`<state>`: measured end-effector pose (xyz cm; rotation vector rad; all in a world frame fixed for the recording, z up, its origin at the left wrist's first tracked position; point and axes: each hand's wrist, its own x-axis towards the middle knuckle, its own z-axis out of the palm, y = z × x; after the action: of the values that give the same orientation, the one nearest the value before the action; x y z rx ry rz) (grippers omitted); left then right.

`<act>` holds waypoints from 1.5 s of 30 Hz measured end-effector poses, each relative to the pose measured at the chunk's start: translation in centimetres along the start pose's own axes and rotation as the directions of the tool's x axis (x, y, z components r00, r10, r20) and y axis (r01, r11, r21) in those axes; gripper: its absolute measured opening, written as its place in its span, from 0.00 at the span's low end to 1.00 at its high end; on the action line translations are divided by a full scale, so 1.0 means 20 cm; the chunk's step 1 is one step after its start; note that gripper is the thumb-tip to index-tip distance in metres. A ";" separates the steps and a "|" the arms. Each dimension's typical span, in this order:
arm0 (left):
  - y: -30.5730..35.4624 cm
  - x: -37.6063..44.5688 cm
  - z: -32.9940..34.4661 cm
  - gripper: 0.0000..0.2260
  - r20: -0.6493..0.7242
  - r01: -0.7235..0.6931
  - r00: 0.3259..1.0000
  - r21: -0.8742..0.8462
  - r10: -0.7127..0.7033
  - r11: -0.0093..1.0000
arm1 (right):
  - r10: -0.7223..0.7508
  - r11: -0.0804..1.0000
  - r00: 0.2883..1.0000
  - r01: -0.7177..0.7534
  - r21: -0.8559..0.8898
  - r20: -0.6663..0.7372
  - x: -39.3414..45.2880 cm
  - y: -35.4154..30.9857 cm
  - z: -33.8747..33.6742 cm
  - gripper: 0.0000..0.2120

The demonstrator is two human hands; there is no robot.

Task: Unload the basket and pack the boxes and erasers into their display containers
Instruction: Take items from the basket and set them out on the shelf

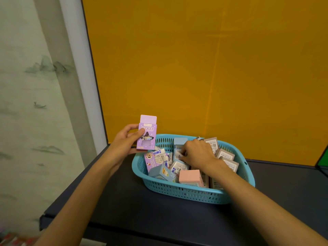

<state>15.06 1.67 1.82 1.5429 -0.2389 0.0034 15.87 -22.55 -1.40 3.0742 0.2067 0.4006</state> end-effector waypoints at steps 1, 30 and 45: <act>0.00 0.00 0.00 0.14 0.000 0.010 1.000 -0.008 -0.010 1.000 | -0.009 1.000 1.000 0.008 0.025 0.003 0.00 0.01 0.00 0.06; 0.09 -0.28 1.05 0.15 0.465 0.099 0.883 -0.068 -0.057 0.993 | 0.309 0.933 0.942 -0.274 0.233 -0.128 -1.18 0.72 -0.37 0.08; -0.01 -0.93 2.21 0.12 0.489 0.121 0.868 -0.043 -0.085 0.992 | 0.413 0.898 0.906 -0.389 0.205 -0.089 -2.23 1.57 -0.41 0.07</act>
<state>-9.64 -39.29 -0.92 1.4617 -0.5503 -0.4818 -24.87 -59.64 -3.19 3.2642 -0.4261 0.6315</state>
